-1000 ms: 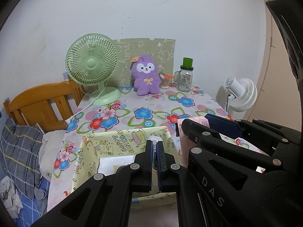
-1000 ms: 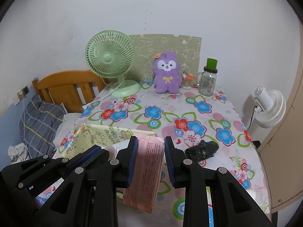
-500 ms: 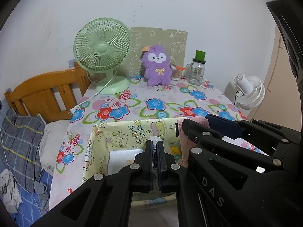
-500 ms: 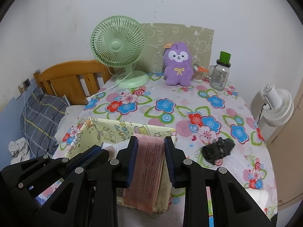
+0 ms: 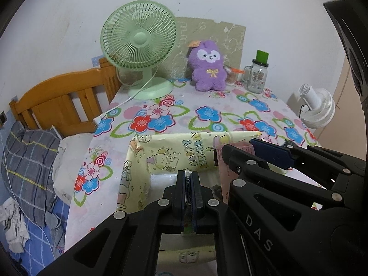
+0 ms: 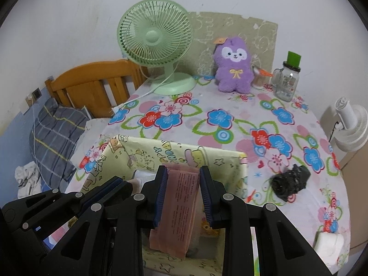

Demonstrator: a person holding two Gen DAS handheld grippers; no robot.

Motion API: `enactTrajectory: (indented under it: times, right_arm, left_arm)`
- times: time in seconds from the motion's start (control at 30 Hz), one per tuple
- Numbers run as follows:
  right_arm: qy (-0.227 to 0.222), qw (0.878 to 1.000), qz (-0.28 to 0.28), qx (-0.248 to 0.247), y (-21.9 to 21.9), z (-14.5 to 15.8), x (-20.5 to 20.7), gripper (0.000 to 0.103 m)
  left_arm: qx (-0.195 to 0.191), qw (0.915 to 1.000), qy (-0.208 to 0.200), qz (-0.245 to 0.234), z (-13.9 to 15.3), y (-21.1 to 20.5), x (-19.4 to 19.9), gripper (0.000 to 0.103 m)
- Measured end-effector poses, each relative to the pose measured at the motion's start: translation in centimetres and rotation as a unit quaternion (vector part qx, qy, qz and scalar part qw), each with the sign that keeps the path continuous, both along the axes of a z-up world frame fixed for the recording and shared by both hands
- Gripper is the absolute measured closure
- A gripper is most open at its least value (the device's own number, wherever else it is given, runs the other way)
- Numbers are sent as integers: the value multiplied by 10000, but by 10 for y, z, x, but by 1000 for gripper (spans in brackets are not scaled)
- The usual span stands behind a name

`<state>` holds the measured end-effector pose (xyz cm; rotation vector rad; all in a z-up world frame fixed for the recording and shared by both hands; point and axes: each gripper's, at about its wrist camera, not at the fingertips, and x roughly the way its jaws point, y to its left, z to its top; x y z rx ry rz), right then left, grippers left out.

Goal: Organize soft objects
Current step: 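Lower the roll with the left tool into the box while the right tool releases the packet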

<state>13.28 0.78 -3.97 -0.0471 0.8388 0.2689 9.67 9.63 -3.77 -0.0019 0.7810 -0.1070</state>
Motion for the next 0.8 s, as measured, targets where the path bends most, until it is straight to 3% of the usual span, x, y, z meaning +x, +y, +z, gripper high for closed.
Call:
enactTrajectory:
  times: [0.13,0.2,0.27,0.37,0.5,0.8]
  right_arm:
    - [152,9999,52,43,5,-10,8,71]
    - [234,9997,40,18,7,-15,10,70]
    - [300,9995,47,-27,8,-19,13,68]
    - [413,9991,31,-61,8,-26,16,40]
    - [391,9991,4,-139,8,-28,15,34]
    - [364,9988,-98,-328,1,-26,13,28]
  left_arm:
    - [22,9999,123,84,-8,5,6,99]
    - [55,9997,185,120,-11,7,8,76]
    - [101,9995,230,172,-16,7,10,72]
    - [132,9993,281,201,-21,7,11,65]
    - [141,9992,314,202,-24,7,11,53]
    - [195,9992,291,171,-25,3,10,45]
